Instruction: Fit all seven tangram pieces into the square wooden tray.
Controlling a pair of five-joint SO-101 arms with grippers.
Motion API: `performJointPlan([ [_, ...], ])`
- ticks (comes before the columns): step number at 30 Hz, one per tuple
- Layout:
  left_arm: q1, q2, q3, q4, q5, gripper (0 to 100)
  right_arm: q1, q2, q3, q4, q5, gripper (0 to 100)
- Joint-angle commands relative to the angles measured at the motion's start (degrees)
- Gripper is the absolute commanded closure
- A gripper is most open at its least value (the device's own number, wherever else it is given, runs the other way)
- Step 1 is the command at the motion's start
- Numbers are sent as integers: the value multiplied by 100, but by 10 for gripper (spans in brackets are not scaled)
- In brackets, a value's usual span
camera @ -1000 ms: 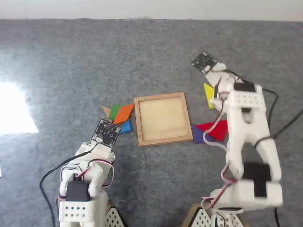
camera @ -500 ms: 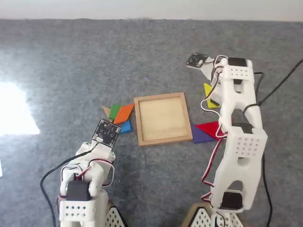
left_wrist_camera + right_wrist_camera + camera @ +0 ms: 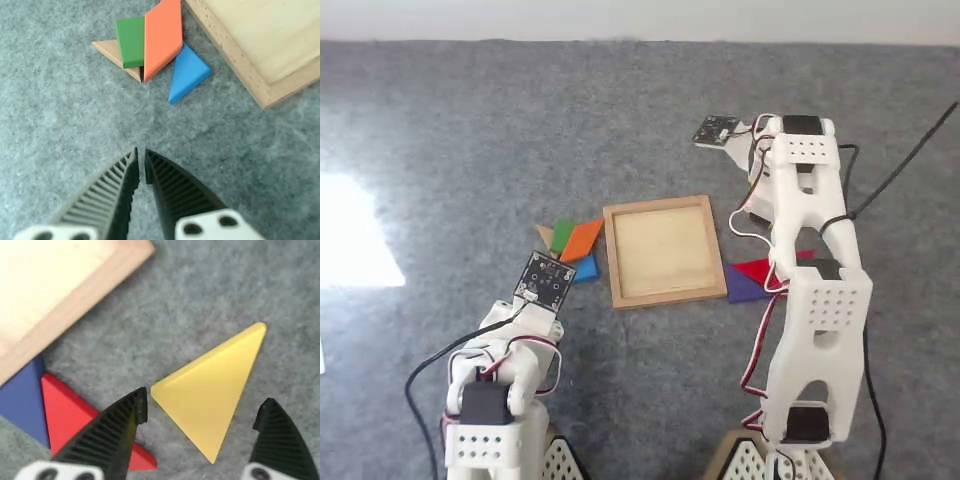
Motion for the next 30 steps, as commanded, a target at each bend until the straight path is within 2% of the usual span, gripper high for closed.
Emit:
performJointPlan([
  [1, -26, 35, -48, 35, 35, 980, 75, -435, -316, 127, -79, 657],
  [23, -26, 35, -48, 35, 35, 980, 286, 444, -334, -708, -264, 659],
  [27, -26, 35, -48, 35, 35, 980, 312, 541, -334, -646, -818, 664],
  [30, -26, 35, -48, 35, 35, 980, 303, 725, -334, -681, -993, 712],
])
